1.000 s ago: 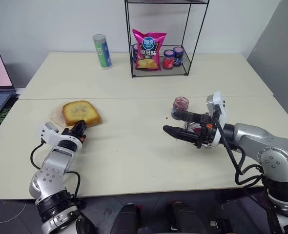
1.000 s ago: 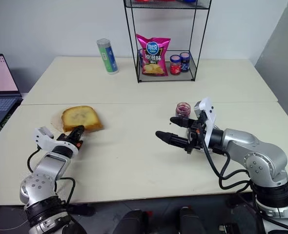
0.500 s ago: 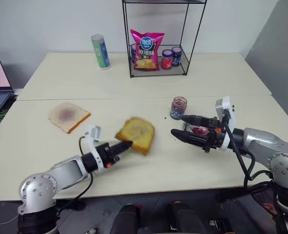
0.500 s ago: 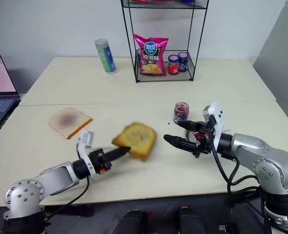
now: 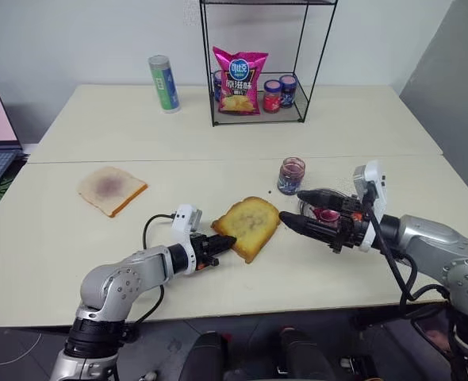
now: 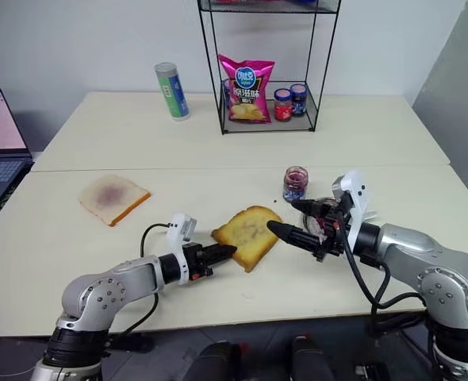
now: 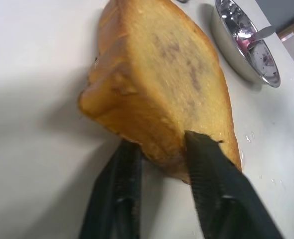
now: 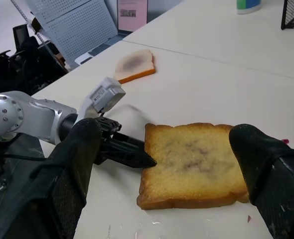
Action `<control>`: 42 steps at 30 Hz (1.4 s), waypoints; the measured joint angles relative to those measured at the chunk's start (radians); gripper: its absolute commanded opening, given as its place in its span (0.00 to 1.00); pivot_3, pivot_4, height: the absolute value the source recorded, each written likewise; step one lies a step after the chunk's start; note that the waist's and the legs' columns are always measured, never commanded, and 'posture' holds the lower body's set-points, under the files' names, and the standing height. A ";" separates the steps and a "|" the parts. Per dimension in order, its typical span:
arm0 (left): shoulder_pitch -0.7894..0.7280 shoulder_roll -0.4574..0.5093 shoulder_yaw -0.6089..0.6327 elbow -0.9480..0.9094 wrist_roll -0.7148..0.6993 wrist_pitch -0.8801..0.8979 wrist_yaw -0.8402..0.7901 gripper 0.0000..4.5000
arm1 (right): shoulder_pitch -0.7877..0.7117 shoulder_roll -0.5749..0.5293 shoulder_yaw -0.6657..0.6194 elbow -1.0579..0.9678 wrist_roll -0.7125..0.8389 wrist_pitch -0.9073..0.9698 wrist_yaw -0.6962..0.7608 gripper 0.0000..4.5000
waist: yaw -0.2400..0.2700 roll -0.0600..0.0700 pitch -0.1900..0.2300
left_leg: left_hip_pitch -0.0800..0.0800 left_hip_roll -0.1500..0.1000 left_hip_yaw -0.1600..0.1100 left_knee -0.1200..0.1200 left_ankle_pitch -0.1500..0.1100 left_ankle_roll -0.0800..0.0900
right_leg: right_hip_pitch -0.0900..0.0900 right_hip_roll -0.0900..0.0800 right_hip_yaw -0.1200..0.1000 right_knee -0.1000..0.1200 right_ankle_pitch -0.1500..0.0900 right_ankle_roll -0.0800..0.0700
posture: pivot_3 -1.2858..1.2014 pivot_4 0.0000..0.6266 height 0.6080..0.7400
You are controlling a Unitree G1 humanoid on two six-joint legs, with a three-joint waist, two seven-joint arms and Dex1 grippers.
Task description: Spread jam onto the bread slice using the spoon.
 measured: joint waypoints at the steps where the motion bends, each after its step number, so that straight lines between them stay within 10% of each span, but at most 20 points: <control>1: 0.004 -0.001 0.000 -0.004 0.002 -0.004 -0.005 0.51 | 0.007 -0.007 -0.005 0.000 0.000 0.000 0.000 1.00 | 0.000 0.000 0.000 | 0.000 0.000 0.000 0.000 0.000 0.000 | 0.000 0.000 0.000 0.000 0.000 0.000 | 0.52 0.24 1.00; 12: 0.148 0.189 0.112 -0.140 0.010 0.006 -0.090 0.99 | 0.102 -0.036 -0.235 0.094 0.059 -0.003 -0.069 1.00 | -0.003 0.000 0.000 | 0.001 0.001 0.000 0.000 0.000 0.000 | 0.000 0.001 0.000 0.000 -0.001 -0.001 | 0.52 0.24 1.00; 17: 0.172 0.305 0.095 -0.198 0.100 -0.063 -0.185 0.99 | 0.170 0.022 -0.358 0.177 0.129 -0.005 -0.162 1.00 | -0.002 0.003 0.002 | 0.000 0.001 0.001 0.000 0.000 0.000 | 0.000 0.000 0.001 0.000 -0.001 -0.001 | 0.52 0.24 1.00; 24: -0.167 0.298 -0.093 -0.189 0.264 -0.260 -0.347 0.99 | 0.248 0.159 -0.466 0.266 0.239 -0.029 -0.347 1.00 | 0.012 0.006 0.001 | -0.003 0.000 0.003 0.001 0.000 0.000 | -0.001 0.001 0.002 -0.002 0.000 0.000 | 0.52 0.24 1.00; 42: -0.348 0.140 -0.275 0.018 0.471 -0.494 -0.547 0.99 | 0.111 0.321 -0.343 0.565 0.070 -0.223 -0.371 1.00 | -0.009 0.008 0.003 | -0.004 0.003 0.001 0.001 0.000 0.000 | -0.002 0.010 0.002 0.000 0.003 0.008 | 0.52 0.24 1.00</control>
